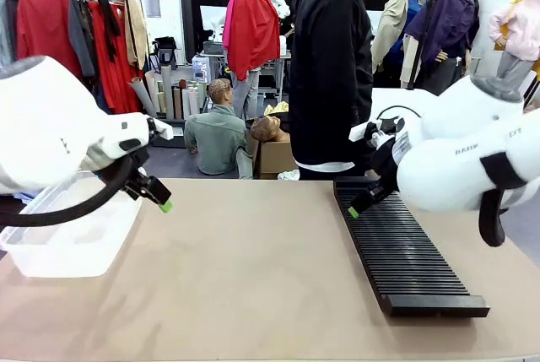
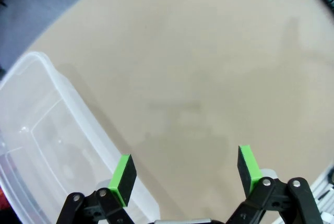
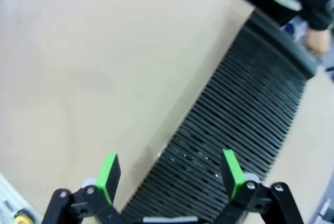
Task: Sort PCBs into racks and boxes based on the side picked up.
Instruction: Pick up the Blank PCB handed by the Human.
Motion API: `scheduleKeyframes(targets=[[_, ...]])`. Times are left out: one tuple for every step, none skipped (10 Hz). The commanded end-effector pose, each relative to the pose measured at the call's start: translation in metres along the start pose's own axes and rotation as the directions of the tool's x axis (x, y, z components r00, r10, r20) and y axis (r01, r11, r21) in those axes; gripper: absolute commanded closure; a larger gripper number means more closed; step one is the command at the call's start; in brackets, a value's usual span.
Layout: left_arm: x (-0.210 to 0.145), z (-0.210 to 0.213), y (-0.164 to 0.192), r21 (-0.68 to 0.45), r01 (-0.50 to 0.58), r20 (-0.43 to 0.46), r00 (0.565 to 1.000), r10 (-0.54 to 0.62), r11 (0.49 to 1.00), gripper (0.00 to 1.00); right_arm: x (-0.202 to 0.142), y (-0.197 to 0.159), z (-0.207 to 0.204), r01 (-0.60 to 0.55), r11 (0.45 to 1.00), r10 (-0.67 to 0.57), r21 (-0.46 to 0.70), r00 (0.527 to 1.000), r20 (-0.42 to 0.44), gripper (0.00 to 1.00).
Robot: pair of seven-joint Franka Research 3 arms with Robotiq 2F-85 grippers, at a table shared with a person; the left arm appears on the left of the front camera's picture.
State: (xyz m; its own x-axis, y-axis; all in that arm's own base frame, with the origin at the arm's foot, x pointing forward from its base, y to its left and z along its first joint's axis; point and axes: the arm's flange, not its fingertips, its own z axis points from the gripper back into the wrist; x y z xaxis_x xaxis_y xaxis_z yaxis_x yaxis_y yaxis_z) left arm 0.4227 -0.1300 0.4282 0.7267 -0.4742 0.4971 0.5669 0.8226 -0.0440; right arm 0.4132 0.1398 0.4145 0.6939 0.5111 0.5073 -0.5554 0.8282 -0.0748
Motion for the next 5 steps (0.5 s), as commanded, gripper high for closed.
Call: scheduleKeyframes(targets=[[0.01,0.017,0.039,-0.111,-0.03,-0.029,0.999,0.027,0.993,0.0,0.017,-0.036,0.018,0.011,0.988,-0.005,0.152,0.999,-0.036,0.0],[0.015,0.028,0.055,-0.146,-0.044,-0.043,0.998,0.038,0.988,0.0,0.025,-0.056,0.027,0.082,0.973,-0.072,0.215,0.996,-0.053,0.0],[0.015,0.042,0.074,-0.236,-0.081,-0.036,0.997,0.075,0.968,0.0,0.029,-0.075,0.035,0.166,0.942,-0.152,0.29,0.986,-0.073,0.0],[0.012,0.058,0.088,-0.314,-0.1,-0.018,0.995,0.1,0.944,0.0,0.029,-0.093,0.044,0.239,0.909,-0.232,0.341,0.971,-0.063,0.0],[0.005,0.075,0.099,-0.391,-0.115,0.013,0.991,0.13,0.913,0.0,0.024,-0.11,0.055,0.284,0.871,-0.291,0.401,0.956,-0.045,0.0]])
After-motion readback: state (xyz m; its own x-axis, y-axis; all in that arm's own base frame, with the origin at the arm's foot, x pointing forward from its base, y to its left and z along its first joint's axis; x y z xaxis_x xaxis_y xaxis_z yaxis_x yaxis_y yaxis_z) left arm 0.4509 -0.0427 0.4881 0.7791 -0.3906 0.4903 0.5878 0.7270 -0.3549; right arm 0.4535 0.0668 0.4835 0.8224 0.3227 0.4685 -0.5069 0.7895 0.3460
